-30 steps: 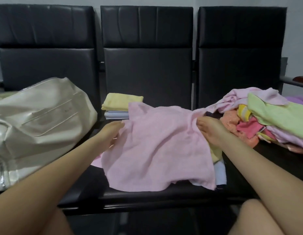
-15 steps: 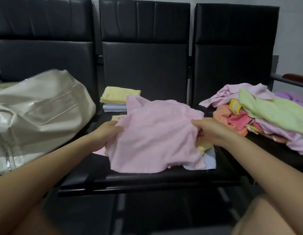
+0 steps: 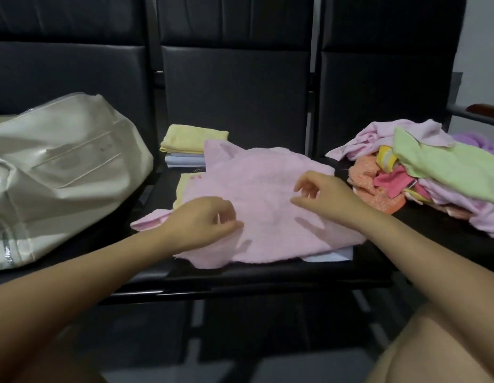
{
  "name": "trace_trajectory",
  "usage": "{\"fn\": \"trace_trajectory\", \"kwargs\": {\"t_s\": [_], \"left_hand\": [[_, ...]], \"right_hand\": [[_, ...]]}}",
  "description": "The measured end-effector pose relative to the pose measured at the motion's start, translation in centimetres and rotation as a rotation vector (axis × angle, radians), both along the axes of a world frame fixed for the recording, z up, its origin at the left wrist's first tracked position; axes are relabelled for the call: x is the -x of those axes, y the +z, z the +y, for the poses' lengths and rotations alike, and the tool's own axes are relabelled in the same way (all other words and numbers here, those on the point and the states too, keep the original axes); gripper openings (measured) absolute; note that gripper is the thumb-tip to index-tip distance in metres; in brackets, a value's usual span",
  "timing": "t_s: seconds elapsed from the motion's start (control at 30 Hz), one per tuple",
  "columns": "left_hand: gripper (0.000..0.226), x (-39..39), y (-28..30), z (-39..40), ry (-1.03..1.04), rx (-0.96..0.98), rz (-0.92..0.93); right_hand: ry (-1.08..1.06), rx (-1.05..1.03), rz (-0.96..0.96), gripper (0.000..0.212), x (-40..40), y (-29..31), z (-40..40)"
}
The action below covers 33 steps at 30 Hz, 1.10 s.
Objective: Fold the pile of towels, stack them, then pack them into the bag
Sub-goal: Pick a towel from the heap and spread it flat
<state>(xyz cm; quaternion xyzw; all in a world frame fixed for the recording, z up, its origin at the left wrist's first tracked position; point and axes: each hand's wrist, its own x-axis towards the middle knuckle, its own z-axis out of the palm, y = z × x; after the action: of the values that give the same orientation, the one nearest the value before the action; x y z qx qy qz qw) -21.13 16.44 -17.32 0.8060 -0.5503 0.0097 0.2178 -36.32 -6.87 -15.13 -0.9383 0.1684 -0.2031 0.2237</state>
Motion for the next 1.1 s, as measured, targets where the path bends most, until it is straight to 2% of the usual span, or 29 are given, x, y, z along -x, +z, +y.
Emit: {"fn": "trace_trajectory", "kwargs": {"t_s": [0.07,0.13,0.2,0.27,0.33,0.4,0.47,0.5,0.57,0.67,0.73,0.83,0.93,1.03,1.1], "left_hand": [[0.052,0.9,-1.1,0.0,-0.119,-0.23,-0.002],[0.062,1.1,-2.4,0.1,-0.193,-0.32,-0.068],[0.054,0.7,-2.9,0.1,-0.215,-0.236,-0.031],[0.029,0.2,-2.6,-0.2,-0.173,-0.177,0.045],[0.011,-0.5,-2.0,-0.7,-0.107,-0.126,0.168],[0.018,-1.4,-1.2,-1.3,0.003,-0.045,0.296],[0.027,-2.2,0.2,-2.1,0.078,0.067,0.364],[0.028,-2.4,1.0,-2.5,0.084,0.113,0.359],[0.025,-3.1,2.3,-2.9,0.039,0.132,0.189],[0.023,-4.3,3.4,-3.1,-0.046,-0.012,-0.099],[0.024,-5.5,3.0,-3.6,-0.059,-0.063,-0.109],[0.026,-7.6,1.8,-4.1,-0.031,-0.1,-0.128],[0.012,-9.6,1.3,-4.2,0.031,-0.097,-0.101],[0.029,-10.8,1.3,-4.3,0.088,-0.112,-0.079],[0.03,-11.2,1.4,-4.5,0.077,-0.113,-0.082]], "right_hand": [[0.289,-0.095,0.287,0.023,0.6,-0.2,1.8],[0.428,0.069,0.509,0.032,0.3,-1.5,2.7],[0.458,0.192,0.454,0.021,-0.4,-2.4,2.7],[0.446,0.107,0.382,0.006,-0.9,-2.1,2.6],[0.399,-0.039,0.325,0.015,-1.3,-1.3,2.6],[0.32,-0.249,0.221,0.019,-1.7,-0.5,2.7],[0.275,-0.442,0.101,0.014,-2.4,0.3,2.9],[0.277,-0.44,0.069,0.009,-2.8,0.9,2.9],[0.273,-0.271,0.075,0.015,-3.6,1.6,2.5],[0.259,-0.087,0.112,0.016,-4.9,1.8,1.2],[0.246,-0.083,0.148,0.015,-5.6,1.3,-0.1],[0.121,-0.037,0.213,0.032,-6.5,0.8,-2.2],[-0.001,-0.055,0.068,0.028,-6.9,1.0,-4.1],[-0.19,-0.097,-0.113,0.03,-6.4,1.3,-5.7],[-0.301,-0.116,-0.155,0.029,-6.1,0.7,-6.8]]}}
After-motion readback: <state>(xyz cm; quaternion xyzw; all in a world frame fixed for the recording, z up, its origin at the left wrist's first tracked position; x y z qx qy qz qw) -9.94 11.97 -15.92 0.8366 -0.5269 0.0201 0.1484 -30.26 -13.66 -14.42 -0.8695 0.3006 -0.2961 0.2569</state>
